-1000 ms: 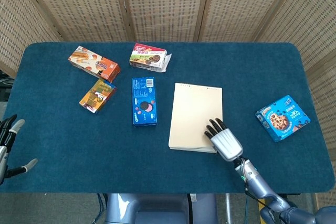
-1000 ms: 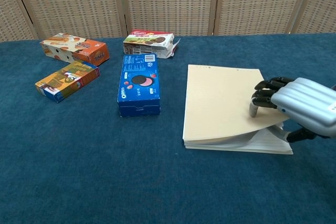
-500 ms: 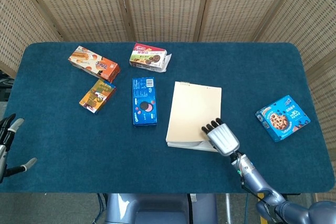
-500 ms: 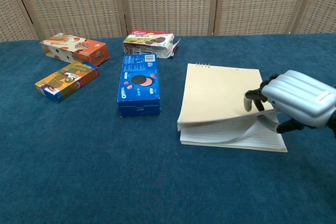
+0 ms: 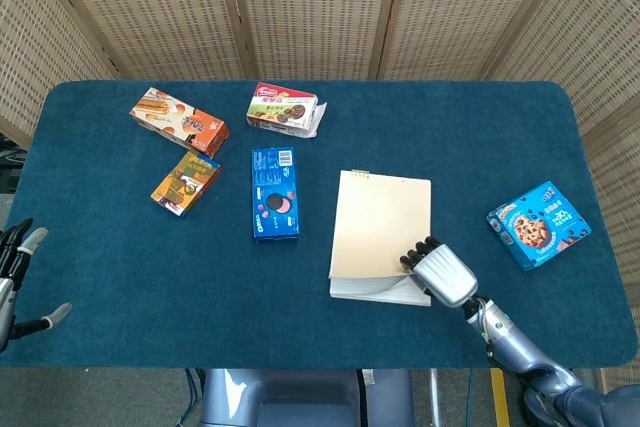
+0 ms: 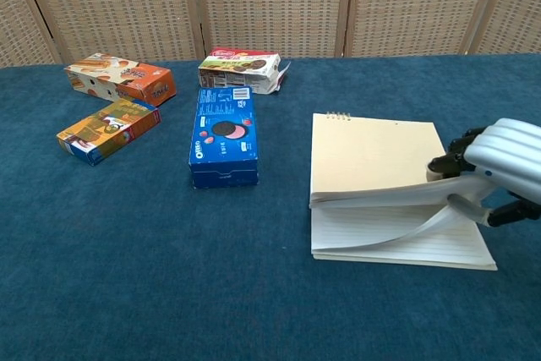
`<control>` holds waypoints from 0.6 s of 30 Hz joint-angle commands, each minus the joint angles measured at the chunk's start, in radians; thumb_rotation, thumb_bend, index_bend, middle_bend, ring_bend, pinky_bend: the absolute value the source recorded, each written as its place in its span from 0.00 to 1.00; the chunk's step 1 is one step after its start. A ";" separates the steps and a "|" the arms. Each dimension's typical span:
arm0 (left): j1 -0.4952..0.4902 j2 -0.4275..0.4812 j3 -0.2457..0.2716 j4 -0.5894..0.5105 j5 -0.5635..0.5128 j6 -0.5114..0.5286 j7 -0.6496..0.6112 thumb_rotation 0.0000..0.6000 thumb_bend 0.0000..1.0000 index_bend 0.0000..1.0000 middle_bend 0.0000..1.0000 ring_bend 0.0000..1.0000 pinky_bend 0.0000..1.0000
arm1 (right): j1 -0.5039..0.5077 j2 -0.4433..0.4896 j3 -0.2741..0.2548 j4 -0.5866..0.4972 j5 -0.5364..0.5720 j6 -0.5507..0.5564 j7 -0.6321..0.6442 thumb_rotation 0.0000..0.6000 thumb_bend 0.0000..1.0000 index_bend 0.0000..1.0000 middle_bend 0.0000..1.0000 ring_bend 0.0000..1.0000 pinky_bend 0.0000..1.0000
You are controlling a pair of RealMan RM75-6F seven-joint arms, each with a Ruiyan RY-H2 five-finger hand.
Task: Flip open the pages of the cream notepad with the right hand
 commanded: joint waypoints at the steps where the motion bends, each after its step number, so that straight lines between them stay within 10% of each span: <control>1: 0.000 -0.001 0.001 0.000 0.001 0.000 0.003 1.00 0.00 0.00 0.00 0.00 0.00 | -0.020 0.031 -0.028 0.003 -0.024 0.045 0.040 1.00 0.59 0.63 0.59 0.46 0.42; 18: 0.003 -0.005 0.004 0.000 0.010 0.006 0.008 1.00 0.00 0.00 0.00 0.00 0.00 | -0.116 0.212 -0.165 -0.142 -0.156 0.213 0.011 1.00 0.59 0.64 0.61 0.47 0.42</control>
